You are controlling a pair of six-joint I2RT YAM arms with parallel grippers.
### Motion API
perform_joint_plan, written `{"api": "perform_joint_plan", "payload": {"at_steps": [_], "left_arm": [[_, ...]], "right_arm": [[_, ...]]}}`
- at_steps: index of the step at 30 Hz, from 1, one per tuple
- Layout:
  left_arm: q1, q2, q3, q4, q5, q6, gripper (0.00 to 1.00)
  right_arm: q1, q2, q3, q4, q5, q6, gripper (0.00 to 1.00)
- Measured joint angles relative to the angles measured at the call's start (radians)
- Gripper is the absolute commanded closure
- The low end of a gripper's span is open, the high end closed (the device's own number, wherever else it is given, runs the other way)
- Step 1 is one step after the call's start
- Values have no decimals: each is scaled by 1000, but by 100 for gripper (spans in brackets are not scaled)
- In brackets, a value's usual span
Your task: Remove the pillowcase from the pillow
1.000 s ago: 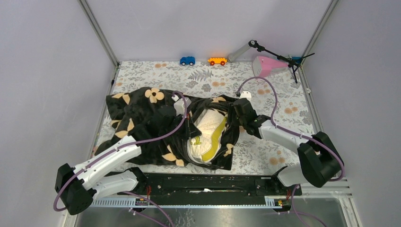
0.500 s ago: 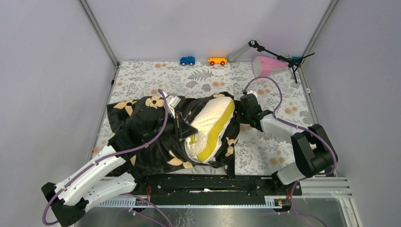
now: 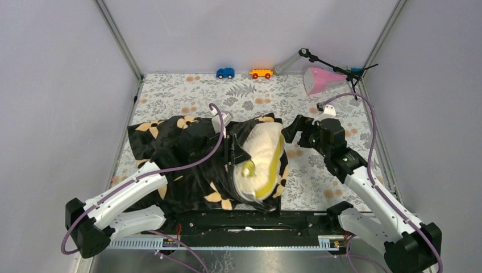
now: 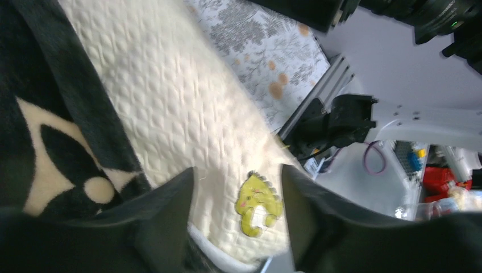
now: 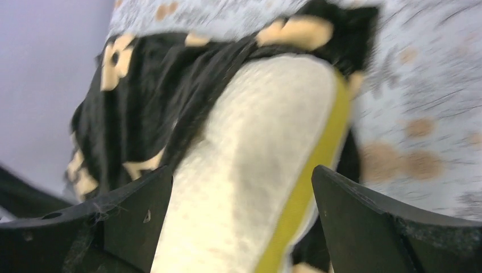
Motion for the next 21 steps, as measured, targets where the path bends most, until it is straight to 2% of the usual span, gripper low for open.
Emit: {"api": "perform_joint_plan", "payload": {"at_steps": [4, 9, 13, 16, 17, 21], "left_arm": [[-29, 6, 18, -19, -66, 24, 18], [-39, 12, 50, -95, -198, 36, 17], [-41, 70, 56, -140, -271, 35, 20], [-47, 140, 51, -150, -292, 35, 28], [-48, 162, 46, -148, -293, 34, 31], [-50, 231, 23, -126, -297, 27, 43]], "right_arm": [[0, 68, -29, 12, -200, 92, 0], [0, 112, -107, 12, -276, 183, 0], [0, 116, -112, -3, -282, 190, 0], [4, 135, -125, 12, -317, 190, 7], [10, 151, -129, 18, -333, 190, 14], [44, 195, -130, 21, -344, 170, 76]]}}
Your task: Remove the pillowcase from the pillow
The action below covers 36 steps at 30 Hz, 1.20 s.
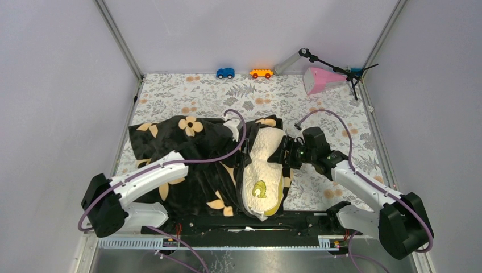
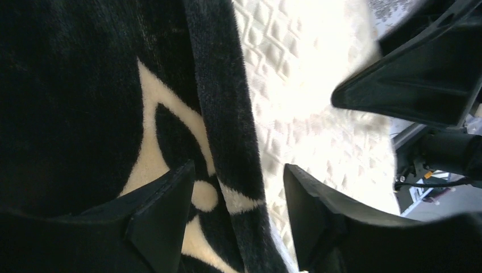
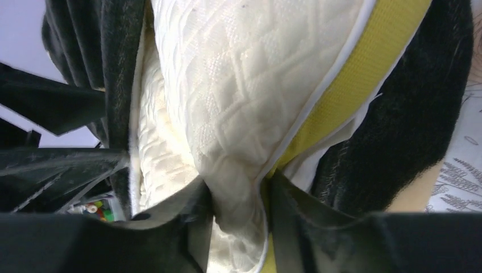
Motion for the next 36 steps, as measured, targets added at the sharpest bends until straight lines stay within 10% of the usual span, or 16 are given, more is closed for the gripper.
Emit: {"api": "perform_joint_plan", "payload": {"at_steps": [2, 10, 20, 28, 31, 34, 36], "left_arm": [[0, 34, -10, 18, -3, -3, 54], [38, 80, -96, 120, -50, -35, 100], [343, -209, -357, 261, -88, -175, 100], [512, -378, -460, 287, 3, -260, 98], [518, -378, -470, 307, 39, -251, 87], [530, -370, -475, 332, 82, -225, 70], [538, -356, -478, 348, 114, -200, 59]], "right_arm": [[8, 4, 0, -1, 3, -2, 100], [12, -19, 149, -203, 168, -85, 100], [-45, -293, 318, -461, 710, -93, 100], [-45, -364, 310, -508, 843, -98, 100], [-47, -360, 298, -488, 822, -124, 73], [-58, -363, 275, -443, 768, -156, 16], [-72, -363, 267, -402, 735, -193, 6]]}}
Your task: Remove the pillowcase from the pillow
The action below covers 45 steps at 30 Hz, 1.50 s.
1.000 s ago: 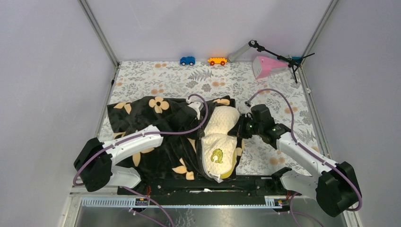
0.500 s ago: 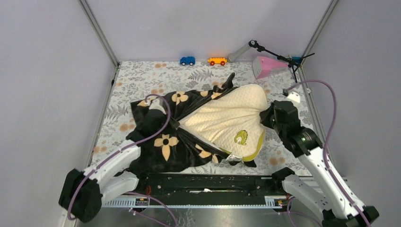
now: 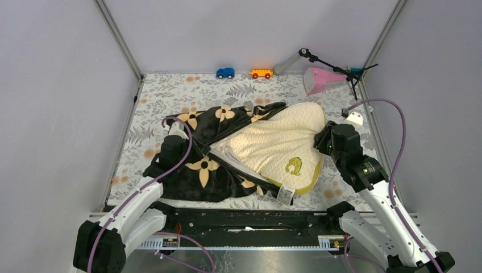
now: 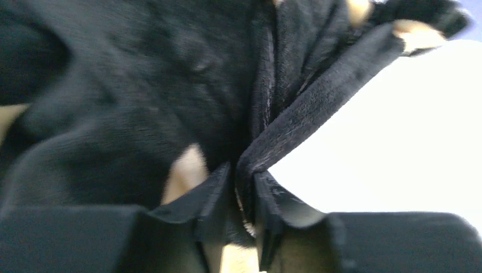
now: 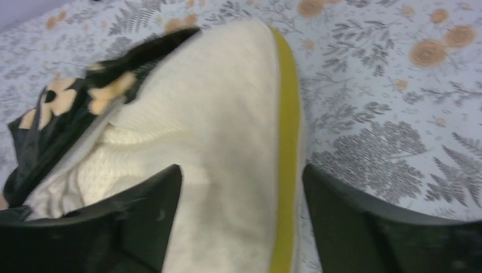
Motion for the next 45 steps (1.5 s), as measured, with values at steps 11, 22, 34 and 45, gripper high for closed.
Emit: {"api": "perform_joint_plan", "payload": {"at_steps": [11, 22, 34, 45], "left_arm": [[-34, -6, -23, 82, 116, 79, 24], [-85, -179, 68, -129, 3, 59, 3], [-87, -201, 145, -460, -234, -86, 1], [-87, -168, 82, -418, -65, -103, 1]], "right_arm": [[-14, 116, 14, 65, -222, -101, 0], [-15, 84, -49, 54, -212, -71, 0], [-15, -51, -181, -36, -157, 109, 0], [-23, 220, -355, 369, -460, 272, 0]]}}
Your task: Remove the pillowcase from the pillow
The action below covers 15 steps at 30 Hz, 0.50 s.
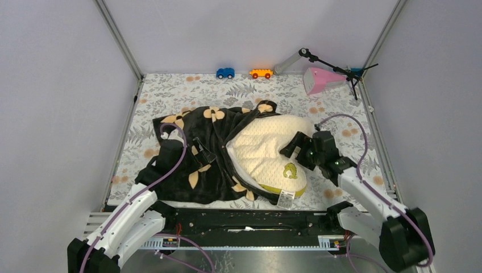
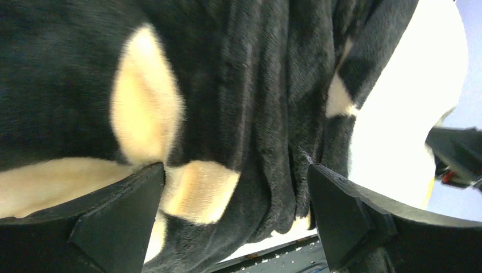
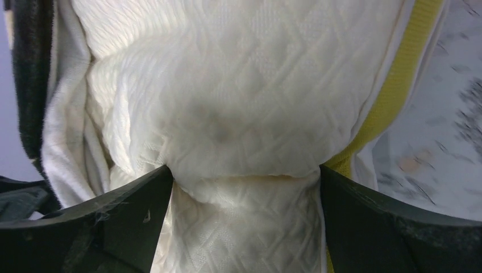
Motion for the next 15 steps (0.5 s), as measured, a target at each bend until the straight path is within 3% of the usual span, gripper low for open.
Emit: {"api": "perform_joint_plan", "payload": {"at_steps": [7, 11, 15], "left_arm": [[0, 72, 72, -34, 25, 7, 1], [0, 106, 99, -26, 43, -6, 1], [1, 131, 30, 65, 67, -55, 1]], "right_arm": [[-1, 215, 193, 88, -65, -38, 0], [-1, 175, 229, 77, -44, -93, 0], [0, 75, 212, 18, 3, -130, 0]]}}
